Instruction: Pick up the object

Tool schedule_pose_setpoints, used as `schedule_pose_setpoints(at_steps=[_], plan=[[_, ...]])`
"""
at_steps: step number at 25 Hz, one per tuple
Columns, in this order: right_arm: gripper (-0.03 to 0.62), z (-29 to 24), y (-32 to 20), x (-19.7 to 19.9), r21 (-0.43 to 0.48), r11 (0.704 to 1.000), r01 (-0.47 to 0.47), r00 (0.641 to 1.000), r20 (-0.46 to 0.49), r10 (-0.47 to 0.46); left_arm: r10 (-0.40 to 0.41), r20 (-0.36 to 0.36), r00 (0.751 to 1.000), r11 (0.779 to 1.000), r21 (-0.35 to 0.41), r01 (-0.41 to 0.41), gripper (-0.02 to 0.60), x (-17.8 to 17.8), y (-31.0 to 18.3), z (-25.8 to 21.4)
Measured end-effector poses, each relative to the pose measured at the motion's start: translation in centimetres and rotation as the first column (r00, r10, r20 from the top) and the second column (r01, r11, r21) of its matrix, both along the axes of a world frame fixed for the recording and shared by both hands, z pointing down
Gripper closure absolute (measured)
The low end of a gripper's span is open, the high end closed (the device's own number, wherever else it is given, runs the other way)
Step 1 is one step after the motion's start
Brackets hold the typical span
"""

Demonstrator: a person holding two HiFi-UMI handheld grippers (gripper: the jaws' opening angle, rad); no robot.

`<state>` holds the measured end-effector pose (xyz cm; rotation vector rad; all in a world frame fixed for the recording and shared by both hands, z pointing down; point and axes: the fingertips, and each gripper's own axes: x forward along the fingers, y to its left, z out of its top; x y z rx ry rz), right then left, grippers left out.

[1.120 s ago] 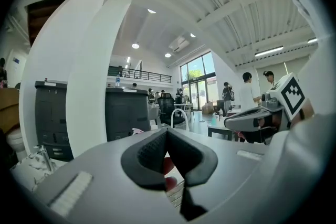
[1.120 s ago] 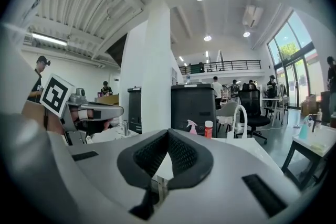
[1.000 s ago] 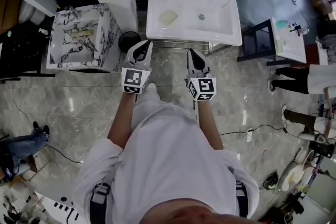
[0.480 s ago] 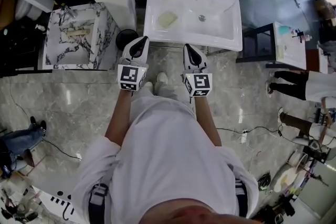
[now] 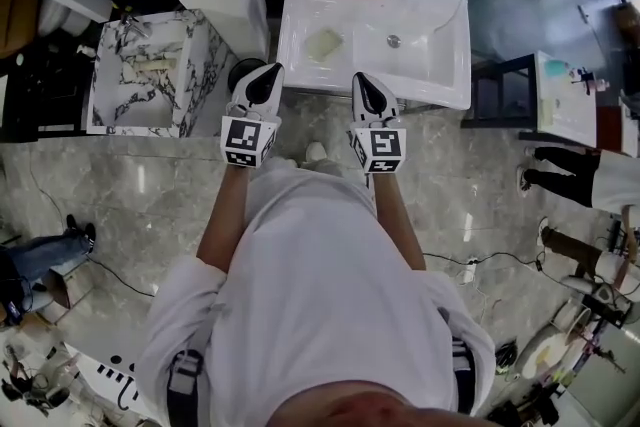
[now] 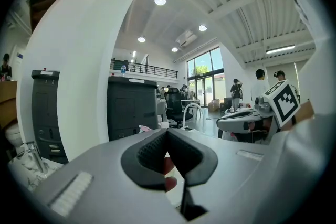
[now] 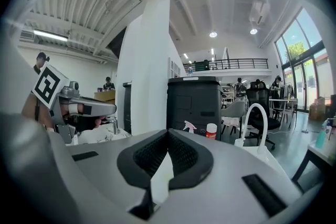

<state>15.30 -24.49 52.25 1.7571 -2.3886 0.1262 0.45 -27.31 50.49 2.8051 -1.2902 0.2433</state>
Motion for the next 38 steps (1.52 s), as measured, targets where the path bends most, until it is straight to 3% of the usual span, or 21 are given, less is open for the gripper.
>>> schedule_pose_setpoints(at_steps=[2,7,9,15,20,27,33,38], plan=[[0.570,0.5,-1.0,0.5,-0.019,1.000,0.005,1.000,0.007,-0.005,-0.001,0.003,1.000,1.000,-0.003,0.001,0.584,0.3,-0.5,-0.1],[0.375,3.6,-3.6,0.9,-0.116,0.992,0.052,0.998,-0.022,-0.055,-0.029,0.028,0.999,0.999,-0.019,0.029,0.584,-0.1,-1.0,0.2],[0.328,5.4,-4.8,0.7,-0.169,0.983,0.078,0.995,-0.054,-0.088,-0.051,0.037,0.998,0.998,-0.031,0.052,0.584,-0.8,-1.0,0.5],[0.238,11.3,-7.8,-0.4,-0.306,0.940,0.154,0.973,-0.119,-0.199,-0.139,0.073,0.988,0.987,-0.070,0.144,0.584,-3.8,0.0,1.6],[0.209,17.1,-9.7,-2.0,-0.434,0.874,0.219,0.938,-0.154,-0.312,-0.232,0.099,0.968,0.966,-0.093,0.241,0.584,-7.1,1.0,2.3],[0.209,24.8,-13.0,-4.3,-0.575,0.774,0.266,0.910,-0.115,-0.399,-0.371,0.154,0.916,0.913,-0.119,0.390,0.584,-12.2,2.8,3.2],[0.215,29.8,-15.5,-6.0,-0.653,0.703,0.280,0.901,-0.075,-0.428,-0.477,0.219,0.851,0.845,-0.150,0.513,0.584,-16.5,6.0,3.8],[0.247,33.0,-17.3,-6.7,-0.697,0.673,0.249,0.920,-0.047,-0.389,-0.558,0.247,0.793,0.777,-0.181,0.603,0.584,-19.8,8.3,4.9]])
